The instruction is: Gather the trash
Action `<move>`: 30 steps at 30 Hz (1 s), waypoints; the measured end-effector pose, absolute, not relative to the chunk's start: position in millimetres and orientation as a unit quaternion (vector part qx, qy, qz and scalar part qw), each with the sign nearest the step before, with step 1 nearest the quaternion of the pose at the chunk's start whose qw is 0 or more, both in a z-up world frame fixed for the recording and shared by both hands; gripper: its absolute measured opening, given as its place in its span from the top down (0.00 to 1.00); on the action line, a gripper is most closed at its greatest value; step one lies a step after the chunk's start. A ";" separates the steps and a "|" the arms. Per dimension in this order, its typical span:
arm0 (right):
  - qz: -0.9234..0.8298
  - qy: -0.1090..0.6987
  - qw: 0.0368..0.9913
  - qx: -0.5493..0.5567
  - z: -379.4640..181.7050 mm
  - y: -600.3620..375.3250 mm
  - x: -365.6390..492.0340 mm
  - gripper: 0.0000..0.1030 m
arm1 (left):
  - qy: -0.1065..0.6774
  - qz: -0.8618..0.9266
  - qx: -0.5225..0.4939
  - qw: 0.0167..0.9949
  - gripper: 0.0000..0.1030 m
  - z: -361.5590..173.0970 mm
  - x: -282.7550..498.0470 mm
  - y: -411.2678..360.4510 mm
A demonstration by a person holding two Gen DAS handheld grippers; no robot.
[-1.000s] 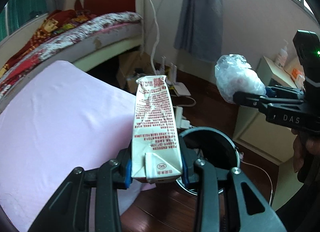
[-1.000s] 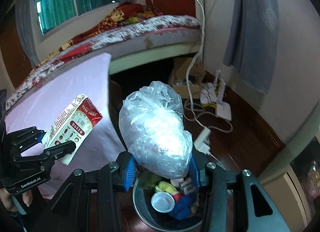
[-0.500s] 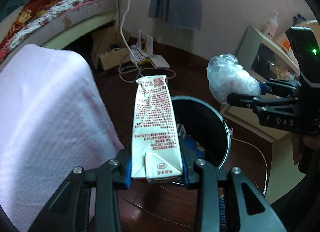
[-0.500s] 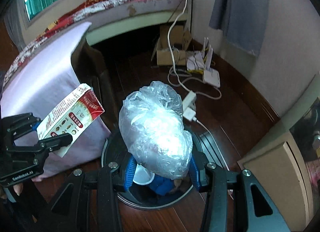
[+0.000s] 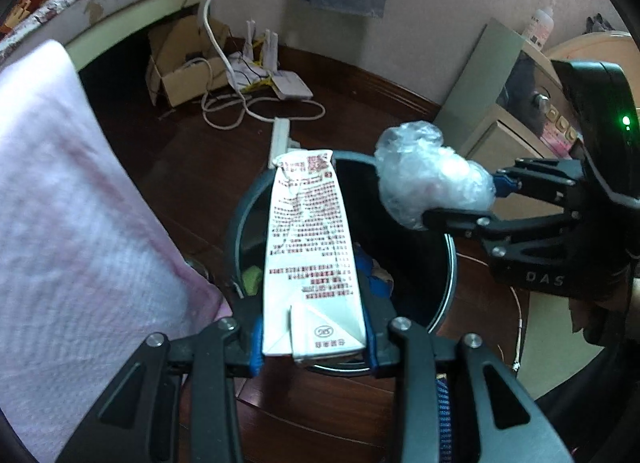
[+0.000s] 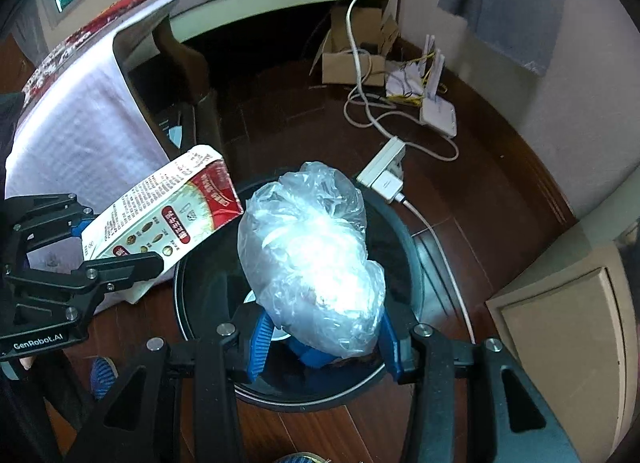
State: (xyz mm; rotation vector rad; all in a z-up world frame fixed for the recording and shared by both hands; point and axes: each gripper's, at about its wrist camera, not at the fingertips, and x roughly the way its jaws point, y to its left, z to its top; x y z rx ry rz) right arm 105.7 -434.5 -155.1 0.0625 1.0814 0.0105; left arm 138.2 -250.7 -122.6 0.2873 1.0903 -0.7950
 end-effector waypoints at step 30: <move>-0.027 0.525 0.851 0.009 -162.1 -409.1 105.8 0.00 | 0.488 -0.243 0.119 0.830 0.01 -120.6 134.9 -192.9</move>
